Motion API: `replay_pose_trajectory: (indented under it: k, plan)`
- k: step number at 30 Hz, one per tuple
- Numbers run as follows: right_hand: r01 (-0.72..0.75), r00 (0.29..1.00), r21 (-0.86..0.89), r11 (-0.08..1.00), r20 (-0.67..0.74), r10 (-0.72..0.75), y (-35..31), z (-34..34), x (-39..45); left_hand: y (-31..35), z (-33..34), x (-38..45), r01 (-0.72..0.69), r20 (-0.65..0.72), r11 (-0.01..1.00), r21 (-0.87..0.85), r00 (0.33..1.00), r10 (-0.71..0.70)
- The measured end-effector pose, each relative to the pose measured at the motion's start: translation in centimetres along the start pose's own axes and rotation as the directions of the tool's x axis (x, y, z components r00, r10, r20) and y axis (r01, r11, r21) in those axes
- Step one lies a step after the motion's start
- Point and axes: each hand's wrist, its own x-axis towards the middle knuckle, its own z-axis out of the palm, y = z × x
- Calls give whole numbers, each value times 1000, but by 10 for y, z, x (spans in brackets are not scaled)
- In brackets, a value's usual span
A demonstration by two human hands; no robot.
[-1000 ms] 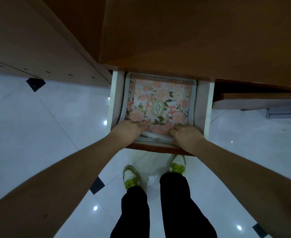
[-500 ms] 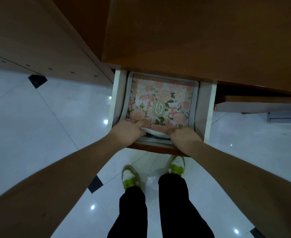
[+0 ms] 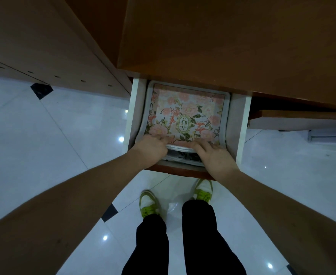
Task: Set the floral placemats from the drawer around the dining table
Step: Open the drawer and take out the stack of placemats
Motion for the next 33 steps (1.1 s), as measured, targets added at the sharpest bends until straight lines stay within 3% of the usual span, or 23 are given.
replay_pose_trajectory:
  k: [3,8,14,17,19,22,24,27,29,33]
  plan:
    - [74,997,3,997,5,-74,4,-1,-2,-2,2,-7,58,-41,998,-22,997,-59]
    - [32,977,-88,996,215,-13,3,-6,2,-3,-3,-20,-14,-231,999,-31,973,6]
    - [41,926,-261,964,373,61,0,-2,18,-8,9,-21,-23,-323,997,-74,946,-2]
    - [67,911,-319,945,407,73,-3,-1,22,-13,13,-21,-99,-294,989,-110,954,62]
    - [79,918,-337,938,392,64,-3,-1,22,-14,14,-20,-97,-236,978,-185,970,51]
    - [42,947,-322,946,313,65,0,2,17,-12,11,-14,-91,-176,887,-453,984,12]
    - [-2,964,-286,958,254,78,1,2,15,-12,7,-13,-69,-182,900,-430,983,-12]
    - [-70,989,-232,970,114,99,-4,-3,14,-14,10,-9,-72,-133,980,-184,990,48]
    - [-110,992,-211,971,36,120,-6,-6,13,-13,15,0,-15,-77,986,-165,997,2]
    - [-137,985,-179,974,76,153,-6,-1,10,-7,18,11,36,-74,995,-97,996,-43]
